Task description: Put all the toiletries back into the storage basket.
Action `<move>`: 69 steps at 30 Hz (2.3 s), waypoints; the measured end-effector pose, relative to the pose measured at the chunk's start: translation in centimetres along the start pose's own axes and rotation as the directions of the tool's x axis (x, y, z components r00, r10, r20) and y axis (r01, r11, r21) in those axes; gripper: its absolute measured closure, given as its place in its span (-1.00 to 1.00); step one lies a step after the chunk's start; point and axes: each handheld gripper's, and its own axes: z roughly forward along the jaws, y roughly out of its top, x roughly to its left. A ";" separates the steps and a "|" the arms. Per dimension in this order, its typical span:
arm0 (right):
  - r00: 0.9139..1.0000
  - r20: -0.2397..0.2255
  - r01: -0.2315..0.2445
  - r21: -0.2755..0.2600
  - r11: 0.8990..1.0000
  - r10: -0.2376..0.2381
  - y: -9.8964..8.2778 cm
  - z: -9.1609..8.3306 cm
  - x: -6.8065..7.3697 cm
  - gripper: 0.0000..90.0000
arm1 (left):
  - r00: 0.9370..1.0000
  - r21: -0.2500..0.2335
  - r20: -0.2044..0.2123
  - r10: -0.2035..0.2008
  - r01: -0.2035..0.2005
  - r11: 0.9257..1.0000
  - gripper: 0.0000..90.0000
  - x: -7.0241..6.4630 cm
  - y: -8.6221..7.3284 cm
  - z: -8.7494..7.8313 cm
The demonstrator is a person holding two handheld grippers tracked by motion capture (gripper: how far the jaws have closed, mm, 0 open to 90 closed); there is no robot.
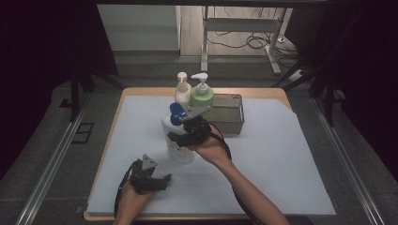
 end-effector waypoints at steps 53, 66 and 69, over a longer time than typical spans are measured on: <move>0.966 0.211 -0.144 -0.048 0.988 0.151 0.7 -12.1 -4.6 -0.11 | 1.000 0.003 0.003 0.002 -0.002 1.000 -0.73 0.0 0.0 0.0; 0.936 0.281 -0.200 -0.066 0.978 0.211 1.0 -14.2 -6.6 -0.11 | 1.000 0.004 0.002 0.002 -0.002 1.000 -0.73 0.0 0.0 0.0; 0.926 0.308 -0.206 -0.067 0.976 0.217 1.0 -14.4 -7.1 -0.11 | 1.000 0.006 0.003 0.005 -0.005 1.000 -0.73 0.0 0.0 0.0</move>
